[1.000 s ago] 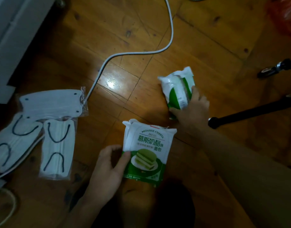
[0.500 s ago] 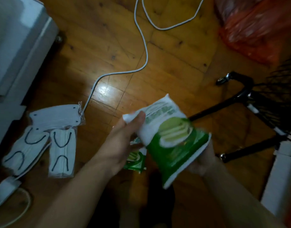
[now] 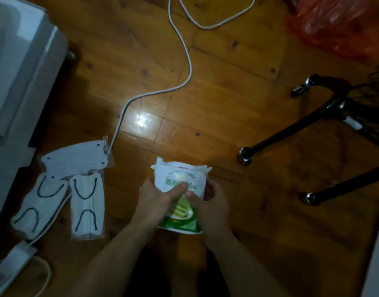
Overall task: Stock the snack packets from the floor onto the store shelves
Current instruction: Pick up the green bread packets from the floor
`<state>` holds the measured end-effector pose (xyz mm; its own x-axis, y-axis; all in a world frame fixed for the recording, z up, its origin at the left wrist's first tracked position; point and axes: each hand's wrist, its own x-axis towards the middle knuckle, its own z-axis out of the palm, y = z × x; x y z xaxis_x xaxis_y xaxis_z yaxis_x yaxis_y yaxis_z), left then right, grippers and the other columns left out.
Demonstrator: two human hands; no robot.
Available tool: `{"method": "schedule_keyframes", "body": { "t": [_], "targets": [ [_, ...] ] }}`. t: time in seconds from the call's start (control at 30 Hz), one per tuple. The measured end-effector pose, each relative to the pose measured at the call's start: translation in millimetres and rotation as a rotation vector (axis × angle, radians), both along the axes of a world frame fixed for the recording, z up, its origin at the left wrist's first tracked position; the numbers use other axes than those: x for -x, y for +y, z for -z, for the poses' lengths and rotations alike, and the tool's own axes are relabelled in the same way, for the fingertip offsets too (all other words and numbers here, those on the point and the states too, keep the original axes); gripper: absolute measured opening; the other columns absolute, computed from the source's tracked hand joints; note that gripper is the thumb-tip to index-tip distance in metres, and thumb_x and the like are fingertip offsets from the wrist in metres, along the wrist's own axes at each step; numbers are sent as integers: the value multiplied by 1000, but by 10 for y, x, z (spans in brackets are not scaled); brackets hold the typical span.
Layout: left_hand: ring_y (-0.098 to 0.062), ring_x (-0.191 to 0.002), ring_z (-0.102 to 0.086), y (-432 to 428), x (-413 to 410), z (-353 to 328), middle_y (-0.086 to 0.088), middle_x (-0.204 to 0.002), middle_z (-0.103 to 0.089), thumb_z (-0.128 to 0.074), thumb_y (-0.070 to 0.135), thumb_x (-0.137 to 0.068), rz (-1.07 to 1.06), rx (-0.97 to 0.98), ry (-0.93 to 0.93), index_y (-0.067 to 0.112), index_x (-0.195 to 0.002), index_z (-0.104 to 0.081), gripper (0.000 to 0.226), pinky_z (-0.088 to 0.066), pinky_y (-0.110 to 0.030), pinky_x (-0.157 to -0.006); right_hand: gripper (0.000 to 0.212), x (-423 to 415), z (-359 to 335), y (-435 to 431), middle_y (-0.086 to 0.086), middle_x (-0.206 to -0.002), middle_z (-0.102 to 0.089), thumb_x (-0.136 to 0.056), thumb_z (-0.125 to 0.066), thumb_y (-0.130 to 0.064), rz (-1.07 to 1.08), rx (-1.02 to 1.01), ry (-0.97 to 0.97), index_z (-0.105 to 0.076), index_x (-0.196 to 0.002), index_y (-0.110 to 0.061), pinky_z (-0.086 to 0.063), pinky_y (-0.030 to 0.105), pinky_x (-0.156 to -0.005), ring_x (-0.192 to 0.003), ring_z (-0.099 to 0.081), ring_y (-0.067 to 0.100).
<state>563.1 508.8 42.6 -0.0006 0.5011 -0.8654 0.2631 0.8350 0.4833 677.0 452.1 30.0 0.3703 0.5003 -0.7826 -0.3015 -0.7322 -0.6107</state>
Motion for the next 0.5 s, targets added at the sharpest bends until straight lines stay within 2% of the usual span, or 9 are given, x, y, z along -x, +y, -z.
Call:
{"method": "schedule_keyframes", "body": {
  "t": [0.07, 0.1, 0.17, 0.2, 0.27, 0.33, 0.37, 0.43, 0.5],
  "targets": [
    [-11, -80, -70, -45, 17, 180, 7, -93, -71, -75, 30, -88, 118, -41, 23, 30, -91, -57, 18, -52, -16, -52, 38, 47, 222, -18, -8, -101, -69, -78, -78, -11, -13, -52, -121, -62, -111, -22, -55, 15, -70, -91, -68, 5],
    [-10, -84, -69, -71, 21, 246, 10, -95, -69, -73, 35, -89, 151, -70, 47, 31, -93, -55, 18, -53, -18, -56, 34, 67, 297, -6, -9, -101, -67, -77, -79, -19, -71, -39, -252, -64, -107, -26, -53, 15, -73, -91, -65, 2],
    [-10, -89, -68, -161, 59, 374, 13, -101, -67, -72, 45, -87, 167, -71, 81, 33, -105, -51, 30, -53, -25, -66, 50, 116, 519, -36, -4, -111, -61, -66, -77, -42, -170, 97, -479, -62, -112, -30, -50, 27, -88, -101, -58, 8],
    [-10, -89, -69, -215, 69, 401, 13, -103, -68, -73, 47, -85, 143, -41, 64, 33, -110, -49, 38, -53, -25, -67, 65, 152, 612, -78, -2, -118, -58, -58, -75, -51, -162, 180, -455, -58, -118, -33, -50, 35, -93, -107, -57, 14],
    [-12, -90, -73, -315, 159, 442, 10, -109, -71, -76, 52, -76, 56, 10, -23, 32, -121, -50, 55, -55, -24, -68, 97, 177, 679, -166, 0, -133, -52, -43, -78, -59, 1, 267, -159, -44, -131, -40, -51, 47, -95, -117, -56, 23],
    [-20, -104, -72, -309, 232, 368, 1, -126, -69, -72, 66, -69, -77, 120, -105, 29, -135, -49, 79, -58, -35, -84, 116, 55, 747, -293, -1, -139, -51, -32, -82, -71, 254, 284, 93, -42, -137, -37, -48, 50, -98, -120, -56, 25],
    [-25, -117, -66, -304, 297, 382, -2, -138, -61, -64, 76, -70, -140, 160, -118, 31, -143, -46, 88, -53, -43, -96, 112, -34, 667, -283, -2, -135, -56, -34, -80, -75, 330, 297, 150, -51, -134, -32, -47, 50, -101, -119, -58, 24],
    [-30, -138, -45, -227, 387, 360, 0, -154, -44, -45, 91, -70, -164, 162, -34, 37, -150, -37, 97, -36, -53, -112, 77, -231, 564, -216, -3, -123, -65, -60, -70, -70, 354, 346, 157, -64, -121, -23, -45, 45, -103, -113, -61, 22],
    [-30, -144, -37, -152, 444, 467, 0, -159, -38, -36, 100, -59, -101, 167, 19, 39, -152, -32, 111, -28, -58, -117, 54, -395, 667, -171, 2, -122, -64, -84, -55, -60, 320, 461, 98, -64, -119, -20, -45, 41, -103, -111, -60, 25]
  ]
}}
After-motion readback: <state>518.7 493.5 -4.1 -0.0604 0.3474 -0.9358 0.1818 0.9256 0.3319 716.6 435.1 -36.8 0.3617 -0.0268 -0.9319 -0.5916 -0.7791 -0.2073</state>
